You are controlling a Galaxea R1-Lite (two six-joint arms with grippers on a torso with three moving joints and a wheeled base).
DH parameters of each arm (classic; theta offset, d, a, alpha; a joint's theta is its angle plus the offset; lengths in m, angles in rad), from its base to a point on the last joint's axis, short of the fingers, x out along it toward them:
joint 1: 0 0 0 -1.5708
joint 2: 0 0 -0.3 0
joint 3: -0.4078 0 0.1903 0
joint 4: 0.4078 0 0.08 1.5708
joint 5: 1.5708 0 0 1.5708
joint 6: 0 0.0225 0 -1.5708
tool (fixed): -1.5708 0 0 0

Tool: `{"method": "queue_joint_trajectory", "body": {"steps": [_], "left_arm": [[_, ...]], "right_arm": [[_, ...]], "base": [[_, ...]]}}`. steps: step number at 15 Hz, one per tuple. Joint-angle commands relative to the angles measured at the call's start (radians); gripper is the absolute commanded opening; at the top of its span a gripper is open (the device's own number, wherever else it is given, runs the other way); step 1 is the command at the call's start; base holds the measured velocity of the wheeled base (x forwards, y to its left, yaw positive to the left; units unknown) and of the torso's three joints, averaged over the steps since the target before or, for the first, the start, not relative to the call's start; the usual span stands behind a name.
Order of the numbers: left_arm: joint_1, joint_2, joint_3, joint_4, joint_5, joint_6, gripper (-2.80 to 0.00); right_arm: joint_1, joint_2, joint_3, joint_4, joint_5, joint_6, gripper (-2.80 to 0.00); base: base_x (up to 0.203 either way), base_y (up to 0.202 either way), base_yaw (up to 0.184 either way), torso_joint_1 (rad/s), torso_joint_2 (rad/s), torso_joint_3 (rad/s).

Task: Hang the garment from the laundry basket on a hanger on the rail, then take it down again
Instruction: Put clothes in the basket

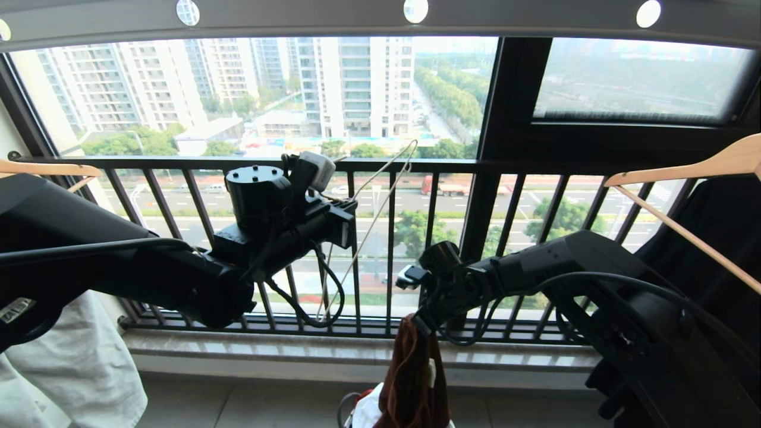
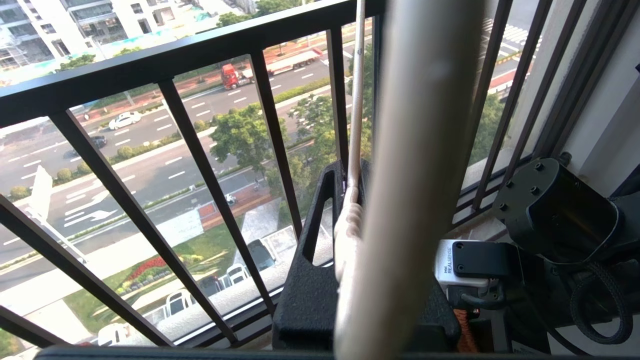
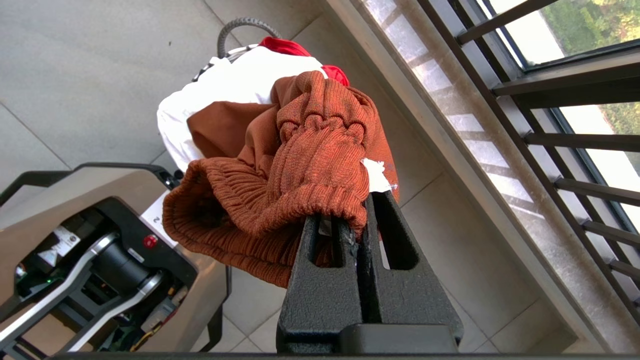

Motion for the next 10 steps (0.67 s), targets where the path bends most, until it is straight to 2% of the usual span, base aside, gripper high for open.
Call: {"method": "queue_joint_trajectory", "body": {"steps": [1, 2, 10], "left_arm": [[0.001, 0.000, 0.000, -0.006, -0.001, 0.000, -2.80], [0.001, 0.000, 0.000, -0.006, -0.001, 0.000, -2.80], [0.008, -0.005, 0.000, -0.006, -0.001, 0.002, -2.80]], "right_arm": [[0.001, 0.004, -0.002, 0.002, 0.001, -0.003, -2.80], [0.001, 0.004, -0.002, 0.002, 0.001, -0.014, 0.00], [0.004, -0.023, 0.007, 0.050, 0.009, -0.011, 0.00]], "base": [[0.000, 0.000, 0.000, 0.000, 0.00, 0.000], [0.000, 0.000, 0.000, 0.000, 0.00, 0.000], [0.000, 0.000, 0.000, 0.000, 0.00, 0.000]]}}
